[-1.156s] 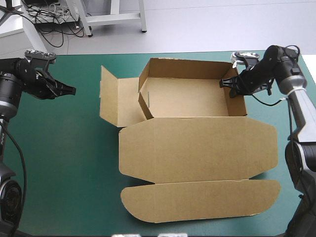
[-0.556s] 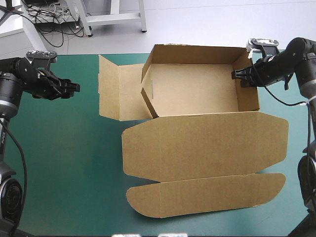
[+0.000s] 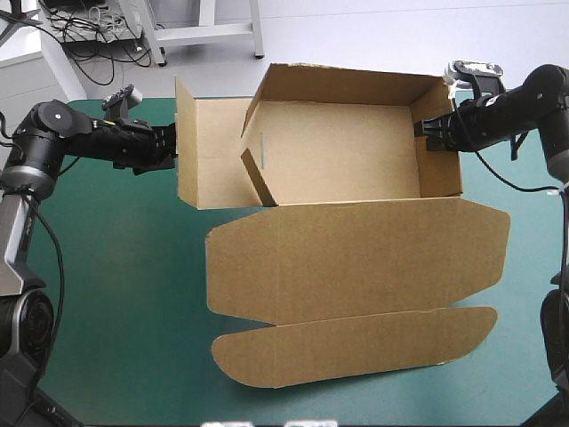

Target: Fold the box

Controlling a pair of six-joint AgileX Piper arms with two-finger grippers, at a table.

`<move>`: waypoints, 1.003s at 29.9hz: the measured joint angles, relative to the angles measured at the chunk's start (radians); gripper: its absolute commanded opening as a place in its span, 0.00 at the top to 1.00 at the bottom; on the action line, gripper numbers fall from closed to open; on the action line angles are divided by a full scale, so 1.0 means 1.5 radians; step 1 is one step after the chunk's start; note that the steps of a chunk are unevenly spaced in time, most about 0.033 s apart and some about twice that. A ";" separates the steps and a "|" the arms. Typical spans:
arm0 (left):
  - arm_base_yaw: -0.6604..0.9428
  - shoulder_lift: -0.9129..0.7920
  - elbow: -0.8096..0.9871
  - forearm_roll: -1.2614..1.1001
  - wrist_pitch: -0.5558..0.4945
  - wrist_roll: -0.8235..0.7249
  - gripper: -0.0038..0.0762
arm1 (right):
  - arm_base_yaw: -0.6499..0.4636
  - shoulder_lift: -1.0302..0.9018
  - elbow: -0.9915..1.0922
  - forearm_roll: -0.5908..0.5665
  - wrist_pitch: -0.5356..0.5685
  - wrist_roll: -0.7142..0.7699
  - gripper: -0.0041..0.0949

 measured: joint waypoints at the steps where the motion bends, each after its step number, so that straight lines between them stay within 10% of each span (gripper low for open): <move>1: 0.000 0.001 0.000 -0.029 0.000 0.013 0.24 | 0.000 0.000 0.000 0.000 0.000 0.000 0.98; 30: -0.021 0.001 0.000 -0.289 0.057 0.116 0.24 | 0.005 0.099 0.000 0.098 -0.003 0.004 0.98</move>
